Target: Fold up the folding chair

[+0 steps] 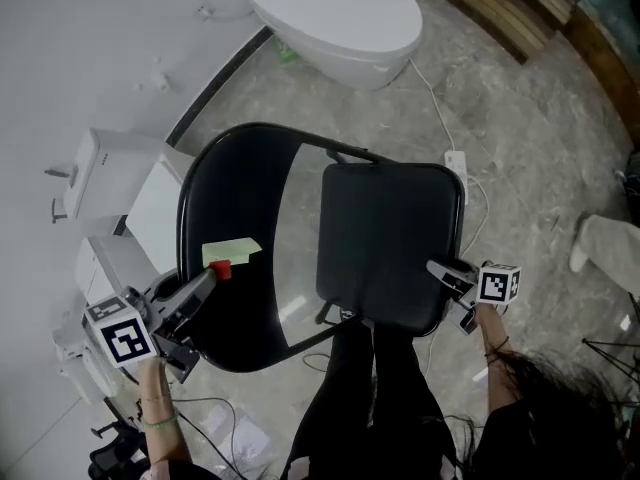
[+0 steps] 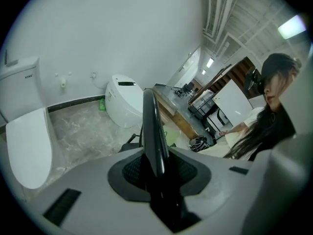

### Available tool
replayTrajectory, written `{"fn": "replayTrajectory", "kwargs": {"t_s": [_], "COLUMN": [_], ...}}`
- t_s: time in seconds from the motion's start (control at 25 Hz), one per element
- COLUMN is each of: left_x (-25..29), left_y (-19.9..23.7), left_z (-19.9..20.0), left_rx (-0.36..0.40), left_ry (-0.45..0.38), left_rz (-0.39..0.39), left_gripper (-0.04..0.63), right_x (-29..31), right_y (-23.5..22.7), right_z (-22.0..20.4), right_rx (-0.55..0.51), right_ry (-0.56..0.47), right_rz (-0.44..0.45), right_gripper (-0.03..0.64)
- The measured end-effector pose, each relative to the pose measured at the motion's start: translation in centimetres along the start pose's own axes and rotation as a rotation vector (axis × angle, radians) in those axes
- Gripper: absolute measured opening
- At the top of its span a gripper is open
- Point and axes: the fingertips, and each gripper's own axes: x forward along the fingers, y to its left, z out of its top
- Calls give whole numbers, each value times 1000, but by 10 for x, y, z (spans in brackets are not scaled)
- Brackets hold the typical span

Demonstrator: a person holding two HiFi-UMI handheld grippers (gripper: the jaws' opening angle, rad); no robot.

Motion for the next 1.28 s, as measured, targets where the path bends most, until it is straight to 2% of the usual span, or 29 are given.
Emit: {"fn": "replayTrajectory", "kwargs": {"t_s": [0.2,0.28,0.4,0.64,0.8,1.0,1.28], "left_x": [-9,-14,-20,-20,-20,-25,-31], "left_y": [-33,-40,-55,-109,-133,-146,-150], "left_z": [25,29,33,34,34,33,37], "left_rx": [52,83,89,111,148,165,201], "left_ry": [12,11,6,16,42,56,66], "left_rz": [23,55,67,103,163,187,273], "left_gripper": [81,81,81,80,80,78,78], "right_x": [3,6,17,43,58,79,117], "right_y": [82,112,151,197,217,232,254], "right_z": [-13,-12,-8,-15,-16,-18,-21], "right_rx": [-50,-49,-38,-99,-70,-45,-110], "right_ry": [27,8,-24,12,33,50,107], "right_rz": [29,50,73,22,-35,-91,-155], "right_gripper": [255,244,221,215,215,215,213]}}
